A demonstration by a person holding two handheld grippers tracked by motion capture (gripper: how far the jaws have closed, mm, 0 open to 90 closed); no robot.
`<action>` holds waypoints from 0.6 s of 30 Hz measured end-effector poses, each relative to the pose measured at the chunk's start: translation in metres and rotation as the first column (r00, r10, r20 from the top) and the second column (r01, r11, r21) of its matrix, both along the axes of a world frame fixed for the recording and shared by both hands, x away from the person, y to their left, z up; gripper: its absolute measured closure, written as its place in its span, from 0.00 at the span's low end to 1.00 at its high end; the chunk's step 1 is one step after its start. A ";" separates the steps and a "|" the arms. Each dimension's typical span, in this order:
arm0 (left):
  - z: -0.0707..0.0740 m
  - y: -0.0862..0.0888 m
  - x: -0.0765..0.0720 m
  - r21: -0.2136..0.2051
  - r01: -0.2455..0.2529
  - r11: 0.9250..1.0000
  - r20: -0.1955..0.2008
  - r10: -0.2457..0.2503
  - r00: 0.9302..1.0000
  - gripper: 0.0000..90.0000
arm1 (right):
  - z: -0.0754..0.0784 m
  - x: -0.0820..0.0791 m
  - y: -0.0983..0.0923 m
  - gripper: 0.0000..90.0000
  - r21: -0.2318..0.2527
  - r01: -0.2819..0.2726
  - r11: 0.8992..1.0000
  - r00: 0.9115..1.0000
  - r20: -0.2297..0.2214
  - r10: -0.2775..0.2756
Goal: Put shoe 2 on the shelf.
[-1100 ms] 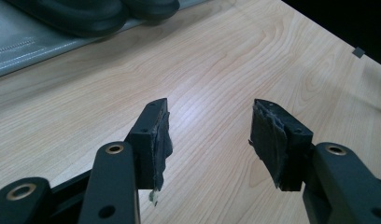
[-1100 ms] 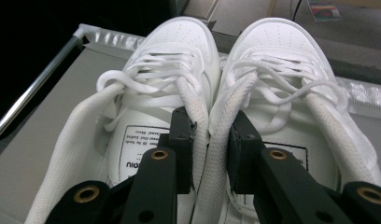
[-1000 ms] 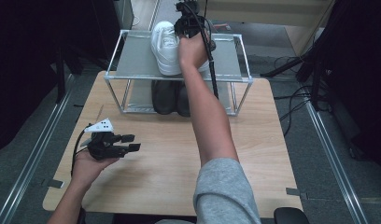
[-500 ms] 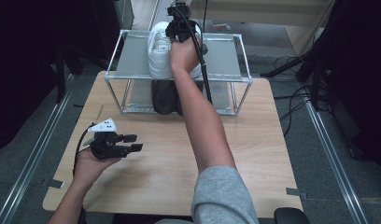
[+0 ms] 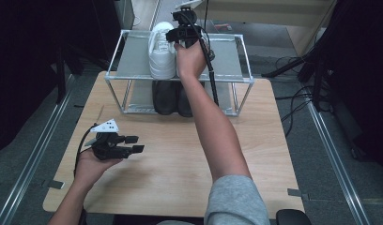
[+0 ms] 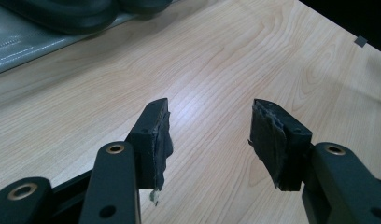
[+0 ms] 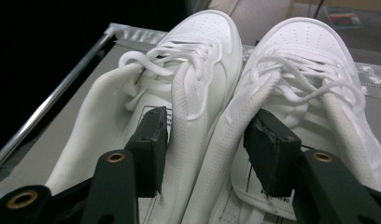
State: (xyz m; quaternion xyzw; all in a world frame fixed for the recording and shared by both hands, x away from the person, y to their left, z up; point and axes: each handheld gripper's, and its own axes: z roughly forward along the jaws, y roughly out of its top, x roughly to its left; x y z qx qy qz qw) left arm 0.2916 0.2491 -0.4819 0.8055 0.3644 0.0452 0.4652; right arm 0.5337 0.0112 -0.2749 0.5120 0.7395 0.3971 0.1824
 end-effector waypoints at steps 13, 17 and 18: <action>-0.001 -0.003 0.001 0.008 0.003 1.000 -0.007 -0.003 1.000 0.53 | 0.010 -0.026 -0.019 0.51 0.044 -0.133 0.990 0.989 0.076 0.129; -0.001 -0.003 0.003 0.015 0.010 1.000 -0.011 -0.010 1.000 0.53 | 0.013 -0.035 -0.023 0.50 0.054 -0.162 0.985 0.985 0.074 0.158; -0.001 -0.004 0.003 0.014 0.009 1.000 -0.011 -0.009 1.000 0.53 | 0.014 -0.037 -0.025 0.50 0.060 -0.172 0.983 0.983 0.075 0.167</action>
